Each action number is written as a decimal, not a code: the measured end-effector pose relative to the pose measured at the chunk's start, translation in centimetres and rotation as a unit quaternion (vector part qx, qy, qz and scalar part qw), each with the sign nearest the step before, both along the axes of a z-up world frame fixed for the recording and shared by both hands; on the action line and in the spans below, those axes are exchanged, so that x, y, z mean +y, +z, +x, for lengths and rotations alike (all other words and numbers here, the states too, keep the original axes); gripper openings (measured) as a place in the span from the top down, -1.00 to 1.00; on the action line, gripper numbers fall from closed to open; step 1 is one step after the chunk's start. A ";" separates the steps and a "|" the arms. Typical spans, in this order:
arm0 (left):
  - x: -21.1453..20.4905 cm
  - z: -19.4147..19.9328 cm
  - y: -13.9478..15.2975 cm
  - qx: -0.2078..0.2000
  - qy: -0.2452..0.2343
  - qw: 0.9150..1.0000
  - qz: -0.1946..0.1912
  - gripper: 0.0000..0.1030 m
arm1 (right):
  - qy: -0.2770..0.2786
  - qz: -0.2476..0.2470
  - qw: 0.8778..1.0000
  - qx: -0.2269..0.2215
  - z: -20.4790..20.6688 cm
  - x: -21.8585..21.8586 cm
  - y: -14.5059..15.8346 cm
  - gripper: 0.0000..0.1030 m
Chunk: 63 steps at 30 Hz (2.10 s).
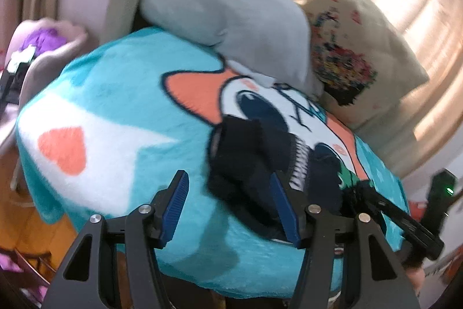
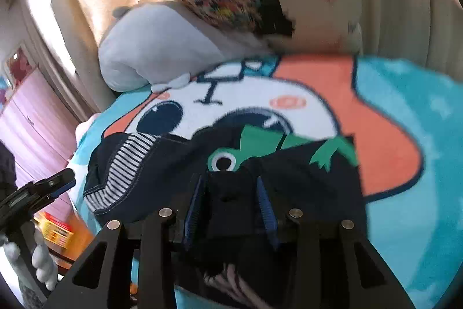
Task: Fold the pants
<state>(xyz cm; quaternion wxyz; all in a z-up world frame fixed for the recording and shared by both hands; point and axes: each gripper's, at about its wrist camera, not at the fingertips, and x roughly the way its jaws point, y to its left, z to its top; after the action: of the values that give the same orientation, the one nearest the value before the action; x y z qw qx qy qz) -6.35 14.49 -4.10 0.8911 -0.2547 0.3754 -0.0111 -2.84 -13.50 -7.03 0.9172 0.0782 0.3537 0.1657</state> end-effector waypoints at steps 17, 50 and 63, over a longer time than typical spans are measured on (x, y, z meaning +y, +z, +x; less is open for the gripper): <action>5.7 -3.3 -2.4 0.000 0.060 0.996 -0.068 0.01 | 0.216 -0.105 0.966 0.095 6.5 21.5 3.9 -0.50; -5.6 2.4 -1.0 -0.005 -0.104 0.994 0.025 0.74 | 0.200 -0.156 0.963 0.095 7.8 20.8 4.5 0.33; -17.1 2.2 4.2 -0.056 -0.220 0.973 0.050 0.75 | 0.125 -0.005 0.991 0.049 5.0 5.3 8.1 0.33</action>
<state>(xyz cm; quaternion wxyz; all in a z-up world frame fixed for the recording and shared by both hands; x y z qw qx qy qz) -4.18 -2.63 0.10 0.8982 -0.1197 0.3718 -0.2018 2.16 -8.23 1.07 0.8712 0.0369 0.4059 0.2736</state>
